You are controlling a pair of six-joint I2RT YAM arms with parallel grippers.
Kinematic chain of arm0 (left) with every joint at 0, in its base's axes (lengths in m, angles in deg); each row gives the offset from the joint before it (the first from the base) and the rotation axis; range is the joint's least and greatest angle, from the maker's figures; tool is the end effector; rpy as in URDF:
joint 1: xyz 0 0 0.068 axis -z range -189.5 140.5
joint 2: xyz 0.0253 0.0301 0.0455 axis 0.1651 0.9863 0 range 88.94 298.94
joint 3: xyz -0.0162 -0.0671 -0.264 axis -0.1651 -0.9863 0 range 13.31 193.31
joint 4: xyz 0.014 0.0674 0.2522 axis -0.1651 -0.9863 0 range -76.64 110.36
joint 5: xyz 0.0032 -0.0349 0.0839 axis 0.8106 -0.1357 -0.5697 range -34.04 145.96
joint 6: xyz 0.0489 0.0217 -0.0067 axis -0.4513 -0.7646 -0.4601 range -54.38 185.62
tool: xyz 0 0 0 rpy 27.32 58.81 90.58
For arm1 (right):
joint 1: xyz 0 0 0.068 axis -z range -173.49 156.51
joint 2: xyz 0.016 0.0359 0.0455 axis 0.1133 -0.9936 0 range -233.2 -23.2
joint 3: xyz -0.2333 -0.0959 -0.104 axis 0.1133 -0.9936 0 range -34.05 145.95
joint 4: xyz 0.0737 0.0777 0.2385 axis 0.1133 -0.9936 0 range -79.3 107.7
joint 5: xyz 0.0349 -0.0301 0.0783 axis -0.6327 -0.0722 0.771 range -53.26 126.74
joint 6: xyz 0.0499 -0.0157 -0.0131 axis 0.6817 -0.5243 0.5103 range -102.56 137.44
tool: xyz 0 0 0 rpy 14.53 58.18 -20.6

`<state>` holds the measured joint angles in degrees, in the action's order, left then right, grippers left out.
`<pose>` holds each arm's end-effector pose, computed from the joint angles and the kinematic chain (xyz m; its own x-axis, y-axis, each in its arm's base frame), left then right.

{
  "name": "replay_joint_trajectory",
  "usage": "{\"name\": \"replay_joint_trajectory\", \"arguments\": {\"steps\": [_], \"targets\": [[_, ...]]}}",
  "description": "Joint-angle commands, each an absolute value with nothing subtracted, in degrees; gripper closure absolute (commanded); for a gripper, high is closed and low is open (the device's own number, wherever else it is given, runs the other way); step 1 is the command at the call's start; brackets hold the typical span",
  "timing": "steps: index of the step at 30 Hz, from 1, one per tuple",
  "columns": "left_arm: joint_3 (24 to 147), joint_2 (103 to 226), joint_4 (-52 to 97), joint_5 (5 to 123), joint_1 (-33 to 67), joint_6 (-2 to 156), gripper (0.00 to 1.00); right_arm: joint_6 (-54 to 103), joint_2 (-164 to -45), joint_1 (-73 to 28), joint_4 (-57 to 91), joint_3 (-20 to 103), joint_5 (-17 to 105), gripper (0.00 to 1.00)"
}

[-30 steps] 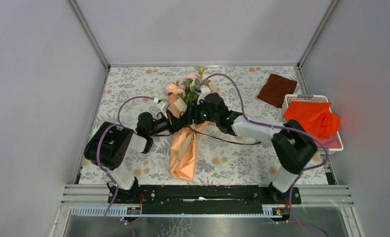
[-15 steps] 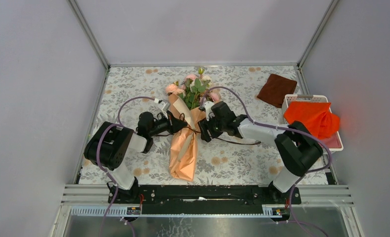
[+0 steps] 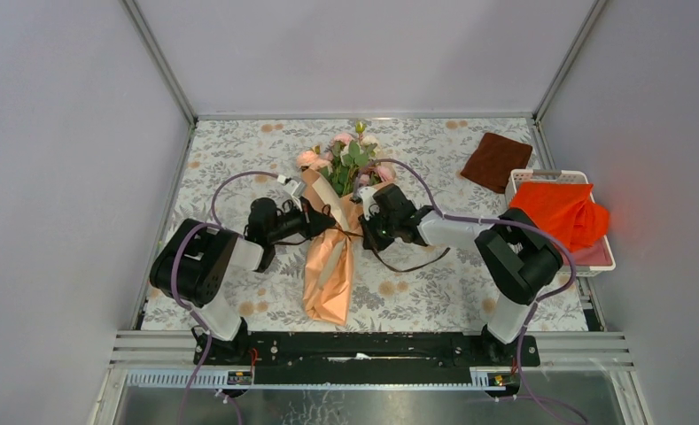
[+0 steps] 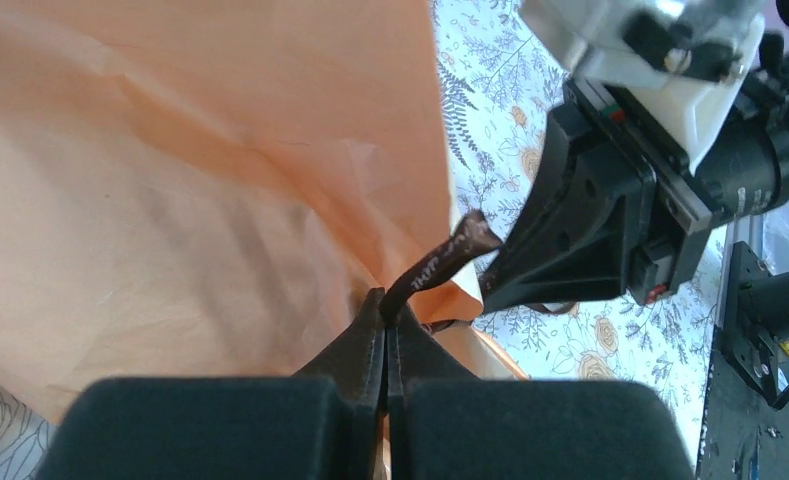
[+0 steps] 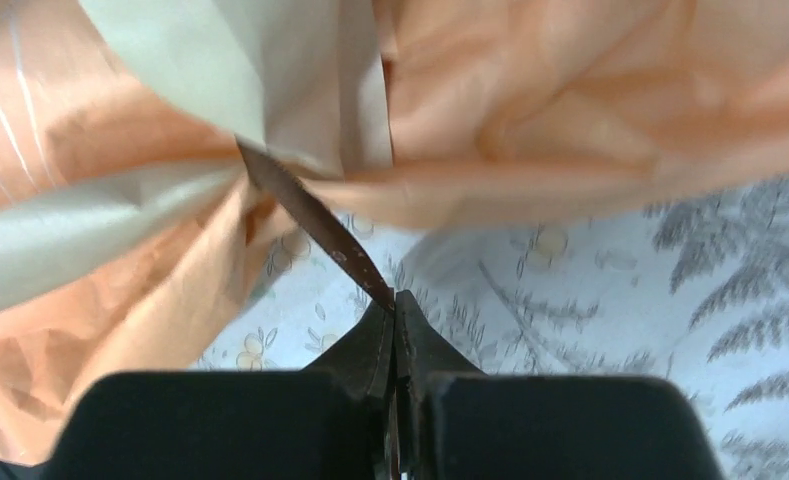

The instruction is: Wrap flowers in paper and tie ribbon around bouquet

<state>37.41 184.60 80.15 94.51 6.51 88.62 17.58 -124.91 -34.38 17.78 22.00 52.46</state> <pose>0.2631 -0.0987 0.1420 -0.4939 -0.1762 -0.8515 0.6618 0.5590 -0.4996 0.2684 0.2451 0.1614 -0.5418 -0.4659 -0.6996 -0.7722 0.6047 0.1952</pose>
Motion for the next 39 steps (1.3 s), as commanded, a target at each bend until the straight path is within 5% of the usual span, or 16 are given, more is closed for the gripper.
{"name": "replay_joint_trajectory", "arguments": {"steps": [1, 16, 32, 39], "targets": [[40.3, 183.3, 77.1, 92.6, 6.0, 87.7, 1.00, 28.1, -118.1, -34.8, 18.8, 15.5, 52.8, 1.00], [51.1, 186.0, 57.9, 82.2, -1.1, 81.1, 1.00, 66.0, -102.7, -44.0, 38.3, -19.2, 55.4, 1.00], [45.7, 174.6, 56.9, 97.7, 4.3, 75.8, 1.00, 53.9, -103.2, -44.0, 29.6, -5.9, 57.1, 1.00], [45.0, 172.0, 53.8, 102.6, 10.4, 70.6, 1.00, 52.3, -101.1, -44.0, 30.2, -4.0, 58.5, 0.92]]}}
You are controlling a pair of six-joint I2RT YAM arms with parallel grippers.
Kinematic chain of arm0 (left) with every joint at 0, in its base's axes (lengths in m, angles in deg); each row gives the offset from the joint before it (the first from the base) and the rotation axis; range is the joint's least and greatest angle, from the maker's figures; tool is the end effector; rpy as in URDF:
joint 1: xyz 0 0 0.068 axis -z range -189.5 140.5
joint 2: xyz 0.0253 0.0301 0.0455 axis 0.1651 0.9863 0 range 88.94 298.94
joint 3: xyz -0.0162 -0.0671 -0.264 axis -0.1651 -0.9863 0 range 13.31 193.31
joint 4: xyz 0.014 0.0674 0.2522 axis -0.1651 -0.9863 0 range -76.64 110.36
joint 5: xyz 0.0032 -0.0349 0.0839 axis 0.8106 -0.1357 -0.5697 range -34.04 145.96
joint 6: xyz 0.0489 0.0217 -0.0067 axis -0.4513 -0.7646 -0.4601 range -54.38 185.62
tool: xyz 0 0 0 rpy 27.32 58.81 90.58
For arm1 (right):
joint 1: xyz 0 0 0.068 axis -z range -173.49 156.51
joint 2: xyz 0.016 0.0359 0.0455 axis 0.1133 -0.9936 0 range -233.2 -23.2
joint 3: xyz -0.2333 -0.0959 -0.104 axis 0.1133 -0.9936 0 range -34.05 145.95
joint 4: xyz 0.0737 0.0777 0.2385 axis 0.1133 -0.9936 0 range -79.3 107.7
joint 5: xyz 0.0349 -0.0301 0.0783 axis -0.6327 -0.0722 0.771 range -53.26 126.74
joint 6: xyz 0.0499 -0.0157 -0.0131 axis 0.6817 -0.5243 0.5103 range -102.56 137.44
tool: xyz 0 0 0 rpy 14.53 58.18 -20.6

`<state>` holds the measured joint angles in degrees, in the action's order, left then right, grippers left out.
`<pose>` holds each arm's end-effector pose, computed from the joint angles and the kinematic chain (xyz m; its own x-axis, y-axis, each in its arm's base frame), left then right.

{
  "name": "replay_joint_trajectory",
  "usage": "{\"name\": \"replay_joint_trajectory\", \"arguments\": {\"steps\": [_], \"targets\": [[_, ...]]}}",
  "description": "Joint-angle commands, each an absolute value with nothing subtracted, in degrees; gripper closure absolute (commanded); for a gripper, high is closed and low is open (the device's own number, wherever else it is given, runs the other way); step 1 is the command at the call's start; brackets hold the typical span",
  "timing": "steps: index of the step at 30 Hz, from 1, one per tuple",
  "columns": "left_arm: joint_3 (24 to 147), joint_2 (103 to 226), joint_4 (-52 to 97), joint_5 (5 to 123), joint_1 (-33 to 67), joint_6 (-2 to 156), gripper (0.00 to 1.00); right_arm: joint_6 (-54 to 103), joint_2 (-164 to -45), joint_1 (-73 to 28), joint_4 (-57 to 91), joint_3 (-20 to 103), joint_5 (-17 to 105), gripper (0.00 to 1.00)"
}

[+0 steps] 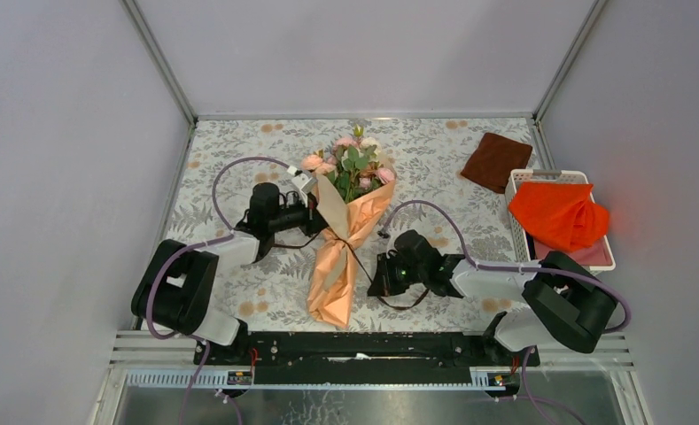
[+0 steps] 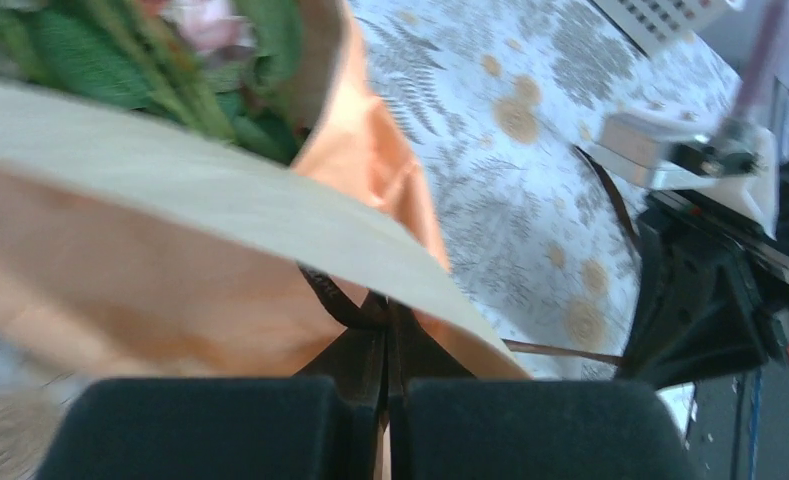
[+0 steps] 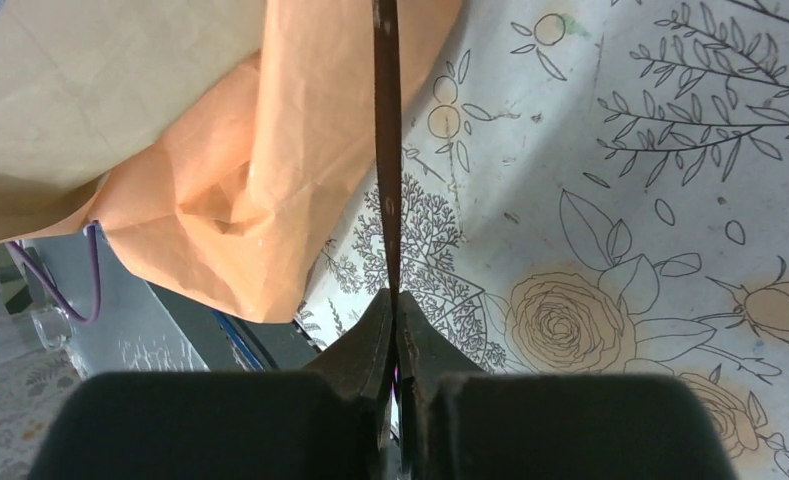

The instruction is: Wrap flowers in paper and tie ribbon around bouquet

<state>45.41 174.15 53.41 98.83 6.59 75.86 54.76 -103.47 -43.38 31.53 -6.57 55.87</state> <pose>0.2690 -0.1029 0.1823 -0.4696 -0.0002 -0.8829 0.7456 0.5356 -0.3966 0.1553 0.2025 0.1472 -0.8597 -0.1314 -0.4936 -0.4596 0.6206 0.6353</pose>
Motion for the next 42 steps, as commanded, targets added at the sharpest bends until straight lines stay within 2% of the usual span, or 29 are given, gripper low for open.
{"name": "replay_joint_trajectory", "arguments": {"steps": [1, 4, 8, 10, 13, 20, 32, 38, 42], "targets": [[45.4, 171.8, 53.1, 103.1, 11.2, 70.3, 1.00, 52.0, -101.0, -44.0, 30.3, -3.3, 59.1, 0.92], [47.1, 171.6, 50.0, 104.6, 12.0, 69.5, 1.00, 50.4, -100.3, -44.0, 29.5, -0.8, 60.1, 0.89], [50.4, 173.5, 42.1, 103.3, 12.9, 64.0, 1.00, 44.5, -98.9, -44.0, 24.0, 4.0, 59.5, 0.62], [50.7, 175.3, 41.5, 102.9, 12.9, 63.0, 1.00, 40.6, -97.4, -44.0, 20.3, 7.0, 55.8, 0.55], [51.1, 177.4, 43.9, 102.7, 12.9, 64.2, 1.00, 36.4, -94.9, -43.8, 22.0, 8.5, 47.3, 0.47], [52.8, 178.9, 45.2, 101.5, 12.9, 65.4, 1.00, 31.9, -97.8, -38.9, 32.6, 11.5, 43.6, 0.38], [53.1, 179.4, 46.4, 102.9, 12.8, 67.7, 1.00, 32.7, -107.0, -37.7, 46.5, 14.1, 51.6, 0.16], [52.8, 179.5, 46.5, 103.7, 12.6, 68.7, 1.00, 31.0, -109.0, -39.5, 50.8, 14.1, 48.9, 0.14], [52.9, 179.5, 46.5, 103.8, 12.4, 68.8, 1.00, 32.0, -111.2, -39.5, 51.6, 14.4, 42.9, 0.20]]}}
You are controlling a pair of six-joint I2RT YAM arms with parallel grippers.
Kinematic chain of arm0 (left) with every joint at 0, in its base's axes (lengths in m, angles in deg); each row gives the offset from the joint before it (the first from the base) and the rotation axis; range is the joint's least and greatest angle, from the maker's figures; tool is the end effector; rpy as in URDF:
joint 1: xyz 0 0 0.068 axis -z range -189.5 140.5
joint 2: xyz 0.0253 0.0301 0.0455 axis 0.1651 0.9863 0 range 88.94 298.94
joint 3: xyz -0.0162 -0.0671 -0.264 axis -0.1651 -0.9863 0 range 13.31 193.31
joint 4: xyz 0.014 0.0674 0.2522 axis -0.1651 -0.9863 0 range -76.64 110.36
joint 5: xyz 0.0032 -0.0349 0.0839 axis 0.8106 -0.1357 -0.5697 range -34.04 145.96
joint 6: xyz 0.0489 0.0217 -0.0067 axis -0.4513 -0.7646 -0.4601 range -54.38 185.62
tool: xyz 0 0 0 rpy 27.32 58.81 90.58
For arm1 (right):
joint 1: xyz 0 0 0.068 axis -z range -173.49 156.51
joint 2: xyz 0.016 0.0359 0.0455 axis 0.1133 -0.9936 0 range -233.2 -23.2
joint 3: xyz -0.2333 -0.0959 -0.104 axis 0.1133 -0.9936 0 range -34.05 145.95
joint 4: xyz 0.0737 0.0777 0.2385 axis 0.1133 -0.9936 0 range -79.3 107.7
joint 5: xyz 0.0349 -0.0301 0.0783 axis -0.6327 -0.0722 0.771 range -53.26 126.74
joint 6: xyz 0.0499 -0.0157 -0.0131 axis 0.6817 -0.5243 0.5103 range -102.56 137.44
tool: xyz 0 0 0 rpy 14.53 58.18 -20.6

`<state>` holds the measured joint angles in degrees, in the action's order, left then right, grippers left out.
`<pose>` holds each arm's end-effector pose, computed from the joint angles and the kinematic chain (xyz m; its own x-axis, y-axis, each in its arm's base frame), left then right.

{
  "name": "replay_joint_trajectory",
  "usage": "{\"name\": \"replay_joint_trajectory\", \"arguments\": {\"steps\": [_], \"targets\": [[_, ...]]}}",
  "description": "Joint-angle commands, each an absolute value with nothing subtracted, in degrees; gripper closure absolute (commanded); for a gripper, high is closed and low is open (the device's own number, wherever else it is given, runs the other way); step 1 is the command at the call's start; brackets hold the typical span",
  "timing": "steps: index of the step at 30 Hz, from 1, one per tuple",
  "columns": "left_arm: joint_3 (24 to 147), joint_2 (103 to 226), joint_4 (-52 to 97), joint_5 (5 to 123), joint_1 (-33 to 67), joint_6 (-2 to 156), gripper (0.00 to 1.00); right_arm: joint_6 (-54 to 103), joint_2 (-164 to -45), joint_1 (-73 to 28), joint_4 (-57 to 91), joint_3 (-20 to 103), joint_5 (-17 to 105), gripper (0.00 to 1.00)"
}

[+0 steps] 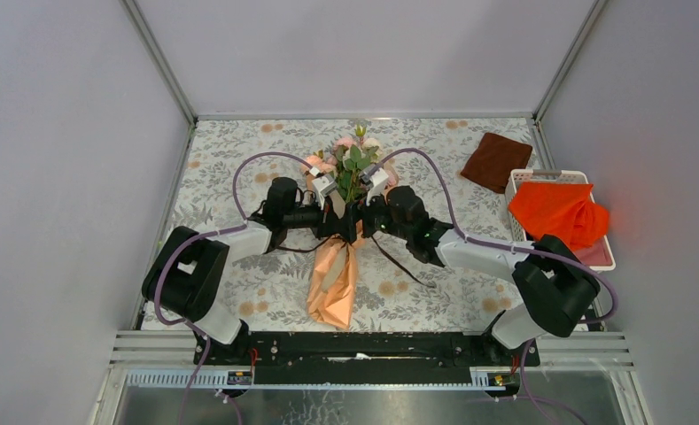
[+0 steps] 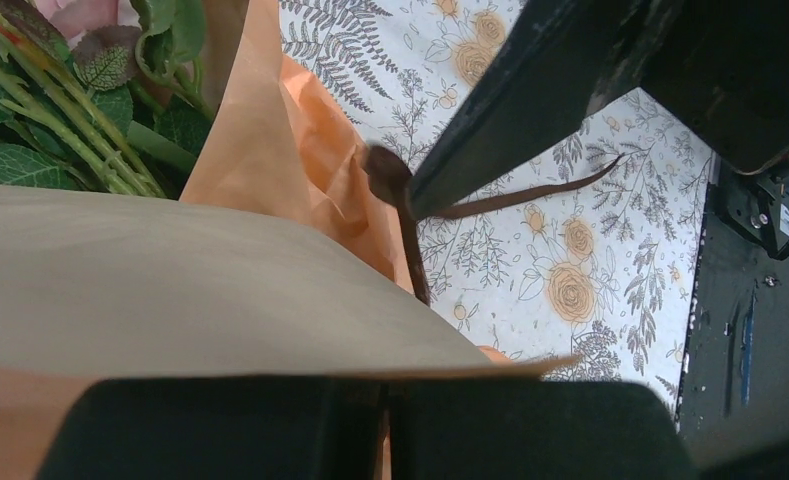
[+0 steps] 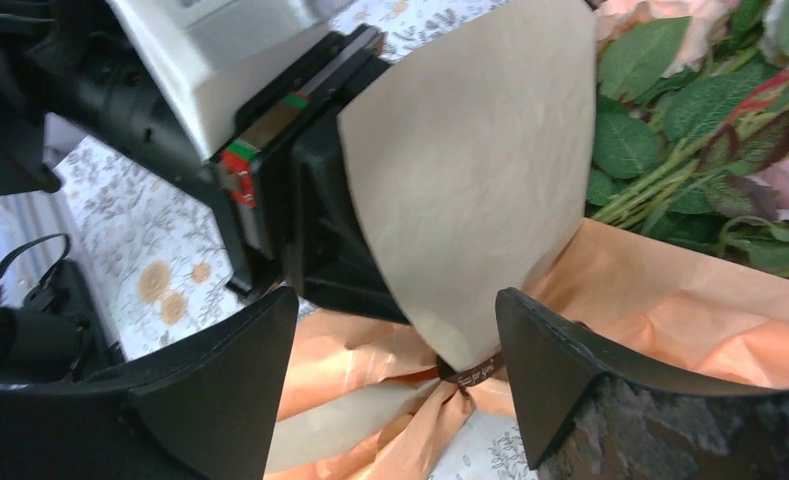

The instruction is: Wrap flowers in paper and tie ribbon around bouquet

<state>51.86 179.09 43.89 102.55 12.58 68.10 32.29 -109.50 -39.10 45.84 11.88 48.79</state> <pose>0.2745 -0.1394 0.1765 -0.4725 0.1595 -0.8668 0.8327 0.4031 -0.3797 0.2288 0.2444 0.2409 -0.3588 -0.0082 -0.9334 -0.7755 0.5591 0.2932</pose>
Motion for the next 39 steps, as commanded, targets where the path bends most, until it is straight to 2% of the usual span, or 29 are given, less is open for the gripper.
{"name": "replay_joint_trajectory", "arguments": {"steps": [1, 6, 9, 11, 17, 28, 36, 39], "targets": [[52.8, 179.5, 46.5, 103.7, 12.4, 68.6, 1.00, 32.1, -111.4, -39.5, 52.0, 14.4, 41.8, 0.22], [52.8, 179.4, 45.8, 103.8, 12.0, 68.3, 1.00, 32.5, -113.5, -39.5, 51.3, 16.1, 39.1, 0.37], [52.5, 179.1, 45.3, 103.6, 11.8, 67.7, 1.00, 33.3, -113.3, -39.4, 51.5, 15.5, 37.4, 0.54], [52.2, 178.9, 45.0, 103.4, 11.7, 67.1, 1.00, 33.8, -113.2, -39.4, 51.2, 15.3, 36.0, 0.61], [51.5, 178.2, 43.4, 103.8, 11.7, 64.4, 1.00, 36.7, -114.3, -38.2, 47.1, 15.7, 32.9, 0.66], [48.2, 173.1, 39.3, 108.3, 12.7, 49.7, 1.00, 43.7, -116.4, -31.6, 40.9, 14.6, 36.6, 0.59], [50.2, 176.1, 38.5, 107.1, 14.1, 46.0, 1.00, 39.8, -109.0, -29.5, 29.3, 12.0, 42.8, 0.35], [50.0, 176.1, 38.9, 107.1, 14.3, 45.5, 1.00, 39.8, -105.4, -29.3, 23.1, 8.9, 40.4, 0.32]]}}
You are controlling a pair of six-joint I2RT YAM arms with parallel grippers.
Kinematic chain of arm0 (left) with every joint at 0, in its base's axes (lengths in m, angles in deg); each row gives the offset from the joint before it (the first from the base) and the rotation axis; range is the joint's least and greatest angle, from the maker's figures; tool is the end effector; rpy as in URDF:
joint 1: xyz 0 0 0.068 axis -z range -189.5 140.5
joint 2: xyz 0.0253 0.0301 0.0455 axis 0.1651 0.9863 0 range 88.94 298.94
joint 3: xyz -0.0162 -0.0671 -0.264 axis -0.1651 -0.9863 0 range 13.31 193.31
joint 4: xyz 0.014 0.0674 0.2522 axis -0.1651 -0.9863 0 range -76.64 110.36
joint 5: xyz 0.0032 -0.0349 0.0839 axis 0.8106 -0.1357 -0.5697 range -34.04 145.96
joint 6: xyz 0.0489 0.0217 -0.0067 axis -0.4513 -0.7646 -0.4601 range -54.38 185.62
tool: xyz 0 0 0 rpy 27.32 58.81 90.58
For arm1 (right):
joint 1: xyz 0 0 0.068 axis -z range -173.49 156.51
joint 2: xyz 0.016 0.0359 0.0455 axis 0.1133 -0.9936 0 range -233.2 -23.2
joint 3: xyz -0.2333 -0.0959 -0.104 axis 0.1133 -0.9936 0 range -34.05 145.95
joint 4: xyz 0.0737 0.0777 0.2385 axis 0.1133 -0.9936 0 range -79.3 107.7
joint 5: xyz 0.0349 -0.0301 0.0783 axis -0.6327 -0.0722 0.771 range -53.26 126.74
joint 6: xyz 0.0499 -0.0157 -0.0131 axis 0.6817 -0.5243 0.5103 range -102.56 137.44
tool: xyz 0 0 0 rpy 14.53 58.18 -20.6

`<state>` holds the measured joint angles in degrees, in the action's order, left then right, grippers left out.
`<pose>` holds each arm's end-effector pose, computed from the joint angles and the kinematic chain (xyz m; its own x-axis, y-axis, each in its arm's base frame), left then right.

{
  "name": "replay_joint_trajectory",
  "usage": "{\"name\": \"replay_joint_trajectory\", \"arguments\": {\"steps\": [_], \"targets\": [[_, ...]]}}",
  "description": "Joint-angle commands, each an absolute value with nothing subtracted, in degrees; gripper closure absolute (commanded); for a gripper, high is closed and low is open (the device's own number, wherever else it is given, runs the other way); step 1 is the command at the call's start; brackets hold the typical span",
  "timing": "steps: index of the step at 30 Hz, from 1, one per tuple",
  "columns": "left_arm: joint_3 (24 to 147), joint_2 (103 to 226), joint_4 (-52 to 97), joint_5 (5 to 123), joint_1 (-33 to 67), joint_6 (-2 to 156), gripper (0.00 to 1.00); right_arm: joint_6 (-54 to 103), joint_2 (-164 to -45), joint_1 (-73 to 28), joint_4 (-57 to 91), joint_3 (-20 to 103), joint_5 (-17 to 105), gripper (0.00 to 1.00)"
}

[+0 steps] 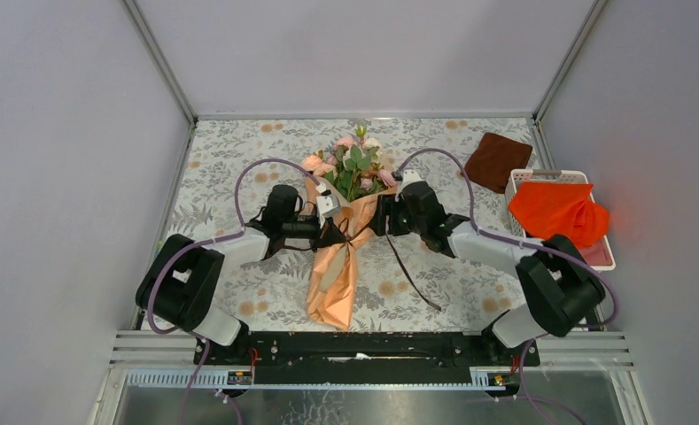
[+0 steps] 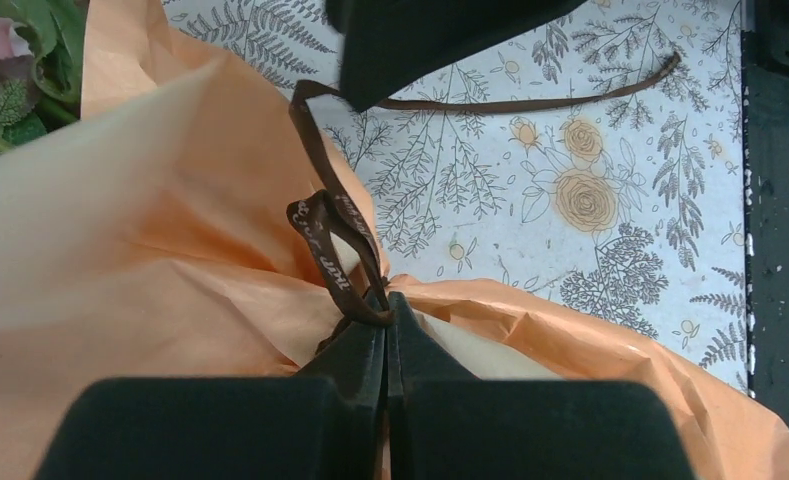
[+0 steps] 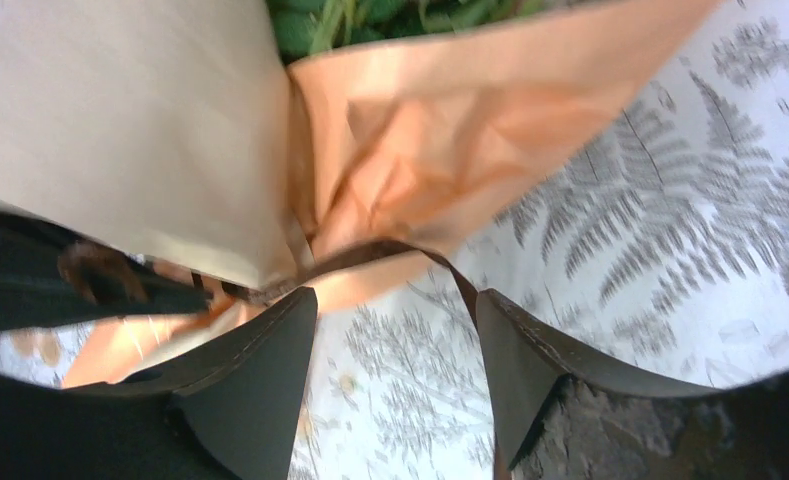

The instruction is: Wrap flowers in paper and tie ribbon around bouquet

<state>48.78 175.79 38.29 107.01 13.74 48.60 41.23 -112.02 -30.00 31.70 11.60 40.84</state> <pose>0.2515 -0.1383 0.1700 -0.2372 0.3020 -0.9233 0.9556 0.2439 -0.1657 0.2636 0.1983 0.2002 -0.6180 0.0432 -0.7850 -0.4309 0.8165 0.3841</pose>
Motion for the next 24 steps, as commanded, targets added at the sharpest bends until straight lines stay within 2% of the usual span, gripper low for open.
{"name": "replay_joint_trajectory", "arguments": {"steps": [1, 5, 10, 13, 15, 20, 21, 24], "targets": [[50.2, 176.3, 38.9, 107.0, 14.4, 45.5, 1.00, 39.9, -104.6, -29.4, 21.3, 7.9, 39.5, 0.32], [50.6, 177.1, 39.0, 107.0, 14.6, 45.5, 1.00, 39.5, -104.8, -29.3, 19.1, 4.6, 37.1, 0.32], [51.0, 177.3, 38.6, 106.7, 14.8, 45.3, 1.00, 39.3, -108.3, -29.4, 23.3, 3.7, 38.6, 0.32], [50.7, 176.8, 38.1, 106.7, 14.7, 44.9, 1.00, 39.3, -111.7, -29.4, 24.5, 4.1, 37.6, 0.37], [50.4, 176.2, 37.9, 106.9, 14.8, 44.4, 1.00, 39.5, -113.2, -29.4, 25.4, 3.9, 37.6, 0.49], [50.1, 175.3, 36.6, 108.2, 15.0, 42.5, 1.00, 40.1, -112.1, -29.4, 27.2, 2.3, 38.3, 0.94], [50.2, 175.3, 36.4, 108.2, 15.1, 42.2, 1.00, 40.0, -111.0, -29.4, 27.0, 2.3, 38.6, 1.00], [50.2, 175.1, 36.1, 107.8, 15.6, 41.2, 1.00, 39.9, -106.7, -29.4, 25.8, 2.8, 41.0, 1.00]]}}
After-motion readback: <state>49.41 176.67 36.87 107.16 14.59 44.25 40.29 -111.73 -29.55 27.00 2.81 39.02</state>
